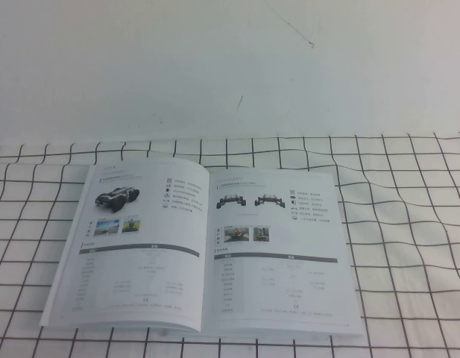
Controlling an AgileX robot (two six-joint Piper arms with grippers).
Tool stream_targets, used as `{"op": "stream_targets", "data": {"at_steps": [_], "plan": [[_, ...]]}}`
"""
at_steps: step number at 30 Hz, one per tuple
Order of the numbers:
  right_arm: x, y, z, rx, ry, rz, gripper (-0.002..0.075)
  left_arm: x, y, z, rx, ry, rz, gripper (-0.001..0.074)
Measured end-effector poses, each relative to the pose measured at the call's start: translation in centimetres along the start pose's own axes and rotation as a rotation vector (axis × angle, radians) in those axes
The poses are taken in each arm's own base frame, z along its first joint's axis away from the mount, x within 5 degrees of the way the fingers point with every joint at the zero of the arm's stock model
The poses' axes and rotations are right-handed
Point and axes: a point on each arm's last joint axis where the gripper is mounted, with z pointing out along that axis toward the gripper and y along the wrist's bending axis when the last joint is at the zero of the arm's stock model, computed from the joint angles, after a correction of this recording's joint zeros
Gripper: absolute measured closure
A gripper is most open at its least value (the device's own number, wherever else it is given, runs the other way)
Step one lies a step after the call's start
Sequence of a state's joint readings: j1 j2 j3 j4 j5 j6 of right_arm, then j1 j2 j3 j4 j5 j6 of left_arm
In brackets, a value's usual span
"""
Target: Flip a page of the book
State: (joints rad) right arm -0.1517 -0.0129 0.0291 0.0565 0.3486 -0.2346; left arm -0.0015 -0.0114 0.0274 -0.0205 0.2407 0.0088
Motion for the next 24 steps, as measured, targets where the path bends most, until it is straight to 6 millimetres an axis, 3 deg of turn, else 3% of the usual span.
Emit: {"op": "stream_targets", "data": {"at_steps": [6,16,20,24], "plan": [[-1.8,-0.3,-0.2,0.03,-0.205,0.07,0.0728,-2.5,0.0,-0.4,0.016,-0.28,-0.13,0.0738],[-6.5,-2.2,-3.1,0.157,-0.842,0.261,0.0728,-6.4,0.4,-2.6,0.054,-0.782,-0.252,0.0738],[-7.6,-2.8,-4.9,0.186,-1.078,0.333,0.0728,-6.8,0.5,-3.1,0.066,-0.847,-0.272,0.0738],[-7.7,-2.9,-5.2,0.197,-1.116,0.336,0.0728,-6.8,0.5,-3.1,0.085,-0.853,-0.337,0.0738]]}}
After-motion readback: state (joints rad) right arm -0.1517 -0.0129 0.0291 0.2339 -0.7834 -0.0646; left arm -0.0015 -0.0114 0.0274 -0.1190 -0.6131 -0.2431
